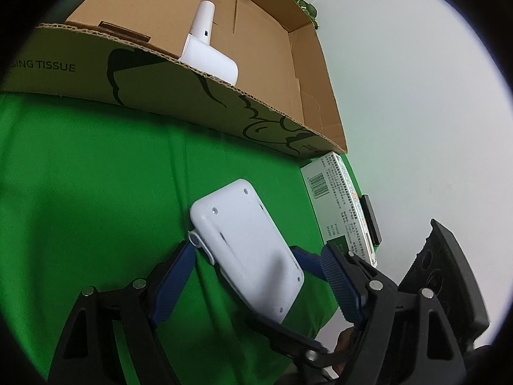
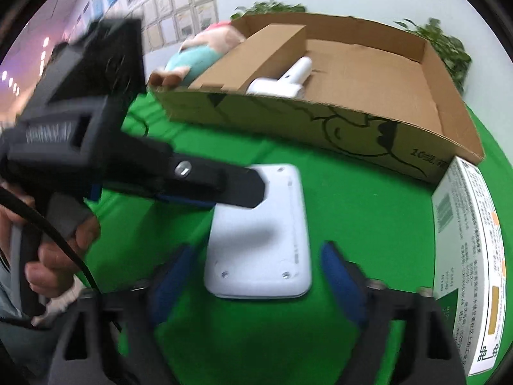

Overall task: Organize objects
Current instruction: 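Move the right gripper to the white rectangular device and grasp it, then lift the white device with the right gripper and carry it over the box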

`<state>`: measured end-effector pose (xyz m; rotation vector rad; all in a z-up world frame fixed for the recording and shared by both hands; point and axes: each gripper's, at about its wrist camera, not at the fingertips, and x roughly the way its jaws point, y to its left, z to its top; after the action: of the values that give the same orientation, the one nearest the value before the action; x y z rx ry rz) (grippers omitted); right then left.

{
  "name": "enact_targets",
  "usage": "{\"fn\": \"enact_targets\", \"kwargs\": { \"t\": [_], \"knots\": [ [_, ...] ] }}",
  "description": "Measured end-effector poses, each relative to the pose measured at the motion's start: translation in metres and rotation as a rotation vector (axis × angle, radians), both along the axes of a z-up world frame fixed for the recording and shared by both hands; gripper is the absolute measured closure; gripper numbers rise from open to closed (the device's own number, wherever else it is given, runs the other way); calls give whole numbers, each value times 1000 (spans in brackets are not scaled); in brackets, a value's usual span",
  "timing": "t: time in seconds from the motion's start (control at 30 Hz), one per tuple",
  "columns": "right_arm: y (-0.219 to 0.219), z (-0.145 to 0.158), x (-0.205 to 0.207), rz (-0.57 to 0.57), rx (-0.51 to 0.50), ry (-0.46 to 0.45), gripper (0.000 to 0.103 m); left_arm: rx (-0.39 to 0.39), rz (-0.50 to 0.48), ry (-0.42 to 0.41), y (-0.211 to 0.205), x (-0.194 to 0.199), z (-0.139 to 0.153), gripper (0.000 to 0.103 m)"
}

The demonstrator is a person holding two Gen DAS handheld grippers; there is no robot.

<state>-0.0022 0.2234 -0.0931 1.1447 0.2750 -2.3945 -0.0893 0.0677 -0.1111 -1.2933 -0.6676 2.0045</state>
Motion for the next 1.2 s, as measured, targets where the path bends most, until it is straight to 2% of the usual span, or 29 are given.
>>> {"fn": "enact_targets", "kwargs": {
  "t": [0.07,0.13,0.27,0.4,0.57,0.63,0.77,0.97,1.2],
  "knots": [
    [-2,-1,3,-16,-1,3,38,3,-2,-5,1,1,0,24],
    [1,0,4,-47,-49,-25,38,4,-5,-7,2,3,0,25],
    [3,1,8,-82,-97,-55,38,-9,-13,-15,4,6,-1,37],
    [-1,1,13,-105,-130,-75,38,-19,-6,-19,4,7,-2,42],
    [-1,1,12,-127,-145,-80,38,-52,18,-24,1,8,-4,61],
    [-1,2,12,-126,-136,-76,38,-62,25,-26,1,8,-5,64],
    [-1,2,13,-130,-138,-68,39,-79,29,-20,1,10,-3,65],
    [-4,16,16,-137,-152,10,39,-88,38,41,4,13,13,68],
    [-5,44,15,-159,-148,137,39,-129,21,182,12,9,57,68]
  ]
}}
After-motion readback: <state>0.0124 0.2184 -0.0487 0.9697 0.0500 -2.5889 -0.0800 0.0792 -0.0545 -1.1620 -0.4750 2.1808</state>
